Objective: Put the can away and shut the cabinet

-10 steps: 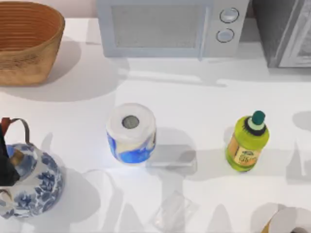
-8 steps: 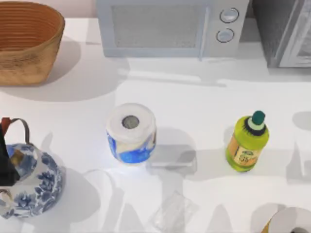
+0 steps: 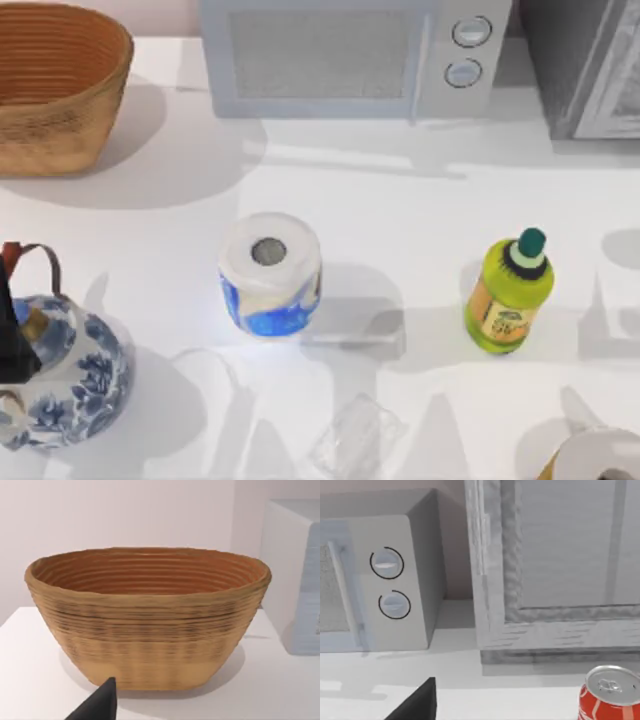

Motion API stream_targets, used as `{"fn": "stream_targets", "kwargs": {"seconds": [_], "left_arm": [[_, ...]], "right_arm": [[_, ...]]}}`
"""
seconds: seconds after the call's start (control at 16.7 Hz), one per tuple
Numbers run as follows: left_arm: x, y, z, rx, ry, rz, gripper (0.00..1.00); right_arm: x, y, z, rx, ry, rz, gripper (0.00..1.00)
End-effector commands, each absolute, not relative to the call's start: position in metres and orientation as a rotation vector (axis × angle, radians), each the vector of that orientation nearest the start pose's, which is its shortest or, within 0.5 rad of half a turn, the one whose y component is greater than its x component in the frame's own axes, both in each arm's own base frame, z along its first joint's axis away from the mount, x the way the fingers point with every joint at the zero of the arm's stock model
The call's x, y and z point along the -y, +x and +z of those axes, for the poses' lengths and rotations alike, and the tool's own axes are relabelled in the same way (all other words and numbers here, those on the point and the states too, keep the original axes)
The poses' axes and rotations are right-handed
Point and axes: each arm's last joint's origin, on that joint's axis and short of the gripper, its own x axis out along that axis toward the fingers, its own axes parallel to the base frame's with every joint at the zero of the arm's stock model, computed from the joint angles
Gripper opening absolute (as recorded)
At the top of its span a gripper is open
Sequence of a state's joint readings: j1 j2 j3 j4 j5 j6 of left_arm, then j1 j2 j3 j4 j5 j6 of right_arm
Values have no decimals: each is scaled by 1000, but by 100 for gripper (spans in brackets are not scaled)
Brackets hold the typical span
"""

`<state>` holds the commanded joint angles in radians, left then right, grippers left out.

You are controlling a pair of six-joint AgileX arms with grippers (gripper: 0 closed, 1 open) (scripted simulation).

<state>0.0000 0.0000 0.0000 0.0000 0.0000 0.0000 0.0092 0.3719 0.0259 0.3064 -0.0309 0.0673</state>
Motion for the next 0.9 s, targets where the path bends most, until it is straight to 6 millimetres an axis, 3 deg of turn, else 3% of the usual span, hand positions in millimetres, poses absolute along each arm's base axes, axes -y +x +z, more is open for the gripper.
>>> {"fn": "stream_targets", "kwargs": {"seconds": [0.36, 0.9], "left_arm": [[1, 106, 160, 0, 0, 0, 100], [1, 106, 160, 0, 0, 0, 100]], "right_arm": [[0, 176, 147, -165, 81, 48, 100], [26, 230, 69, -270, 44, 36, 100]]}}
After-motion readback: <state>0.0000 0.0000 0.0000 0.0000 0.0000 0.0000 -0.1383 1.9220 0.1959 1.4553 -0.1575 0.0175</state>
